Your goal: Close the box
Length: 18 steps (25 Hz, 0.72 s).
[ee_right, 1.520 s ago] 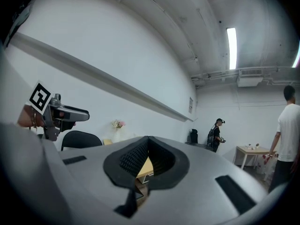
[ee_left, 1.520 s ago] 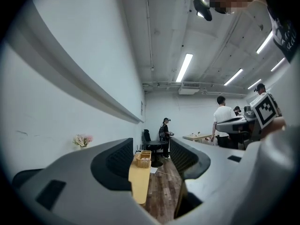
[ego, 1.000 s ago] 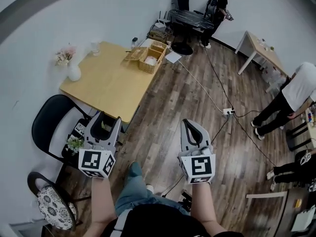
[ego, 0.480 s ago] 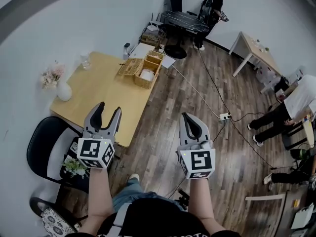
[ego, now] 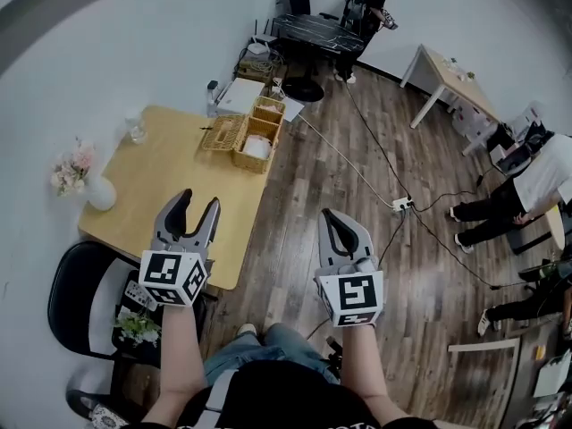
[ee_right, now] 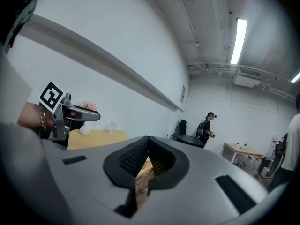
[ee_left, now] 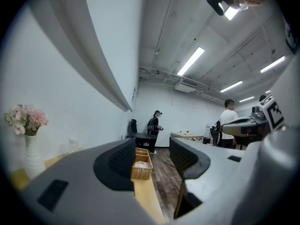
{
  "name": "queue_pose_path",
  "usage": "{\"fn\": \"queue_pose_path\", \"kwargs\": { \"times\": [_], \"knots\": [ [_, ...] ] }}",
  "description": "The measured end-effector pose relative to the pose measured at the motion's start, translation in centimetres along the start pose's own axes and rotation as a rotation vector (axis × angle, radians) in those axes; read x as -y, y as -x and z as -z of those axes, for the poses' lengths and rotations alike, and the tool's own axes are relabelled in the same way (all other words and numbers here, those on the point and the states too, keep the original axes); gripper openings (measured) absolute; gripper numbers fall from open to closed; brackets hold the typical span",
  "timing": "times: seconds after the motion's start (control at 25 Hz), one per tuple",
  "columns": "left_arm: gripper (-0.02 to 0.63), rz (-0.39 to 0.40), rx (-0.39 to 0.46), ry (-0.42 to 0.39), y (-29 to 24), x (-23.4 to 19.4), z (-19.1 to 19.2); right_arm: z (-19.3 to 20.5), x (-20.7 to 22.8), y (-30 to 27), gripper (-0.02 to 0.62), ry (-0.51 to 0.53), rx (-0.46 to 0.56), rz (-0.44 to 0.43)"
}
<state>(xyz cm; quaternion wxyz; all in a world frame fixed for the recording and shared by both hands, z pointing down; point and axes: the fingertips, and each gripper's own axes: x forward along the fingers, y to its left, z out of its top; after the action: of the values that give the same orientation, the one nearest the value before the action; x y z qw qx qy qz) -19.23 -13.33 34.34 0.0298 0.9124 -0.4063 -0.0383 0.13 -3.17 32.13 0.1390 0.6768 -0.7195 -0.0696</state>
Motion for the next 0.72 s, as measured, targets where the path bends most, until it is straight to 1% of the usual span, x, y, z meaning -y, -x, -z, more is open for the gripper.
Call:
{"fn": "queue_pose_path", "kwargs": {
  "times": [0.2,0.32,0.52,0.64,0.72],
  "knots": [
    [0.23,0.006,-0.036,0.021,-3.0,-1.0,2.0,1.7,0.8,-2.9,0.012,0.003,-0.031,-0.011],
    [0.23,0.0,-0.052,0.023,-4.7,-1.7,3.1,2.5,1.6,-5.2,0.012,-0.017,-0.03,-0.025],
    [0.23,-0.045,-0.07,0.022,-9.0,-3.5,3.8,2.6,3.7,-10.5,0.012,-0.033,0.0,-0.075],
    [0.23,-0.082,-0.071,0.03,-12.4,-4.7,3.7,3.0,5.7,-13.9,0.012,-0.032,0.003,-0.108],
    [0.23,-0.101,-0.077,0.03,-14.6,-5.4,3.8,3.7,7.4,-16.2,0.012,-0.051,0.0,-0.122]
  ]
}}
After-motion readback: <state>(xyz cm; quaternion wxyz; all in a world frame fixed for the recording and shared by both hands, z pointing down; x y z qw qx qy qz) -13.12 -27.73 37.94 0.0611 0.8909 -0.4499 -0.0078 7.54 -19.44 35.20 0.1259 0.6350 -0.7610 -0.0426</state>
